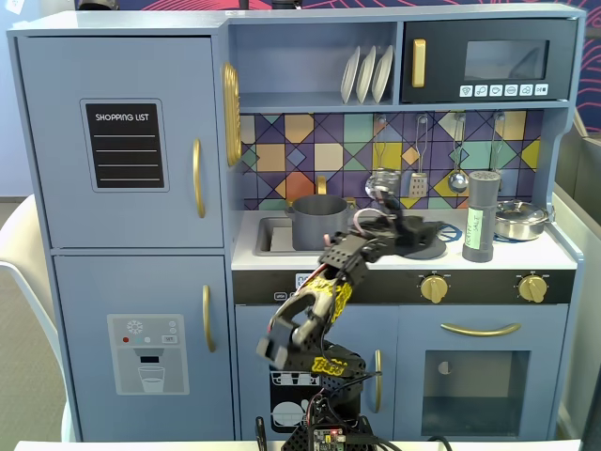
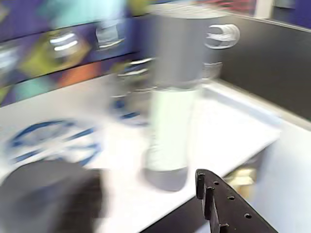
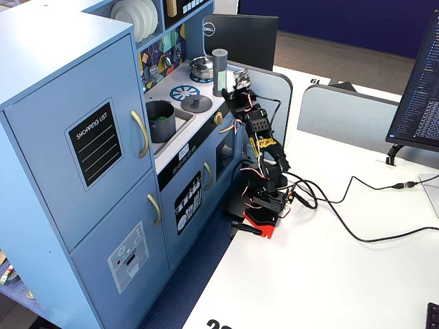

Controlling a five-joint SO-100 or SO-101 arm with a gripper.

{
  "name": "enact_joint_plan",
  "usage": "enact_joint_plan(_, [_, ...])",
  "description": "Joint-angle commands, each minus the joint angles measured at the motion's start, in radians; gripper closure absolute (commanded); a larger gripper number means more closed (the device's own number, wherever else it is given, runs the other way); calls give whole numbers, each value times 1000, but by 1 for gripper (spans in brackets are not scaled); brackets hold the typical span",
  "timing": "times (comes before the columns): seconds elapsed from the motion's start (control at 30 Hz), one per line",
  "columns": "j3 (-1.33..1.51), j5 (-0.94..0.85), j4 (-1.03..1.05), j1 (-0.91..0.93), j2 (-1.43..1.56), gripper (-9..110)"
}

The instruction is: Put salt in the gray recipient

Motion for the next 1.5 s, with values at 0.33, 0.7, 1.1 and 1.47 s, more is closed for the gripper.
enact_joint_plan(0.33, [-184, 71, -402, 60, -411, 40])
enact_joint_plan(0.7, [-479, 54, -532, 29, -824, 44])
enact_joint_plan(1.1, [-764, 66, -534, -18, -1085, 60])
enact_joint_plan(1.47, [-848, 466, -476, -74, -807, 102])
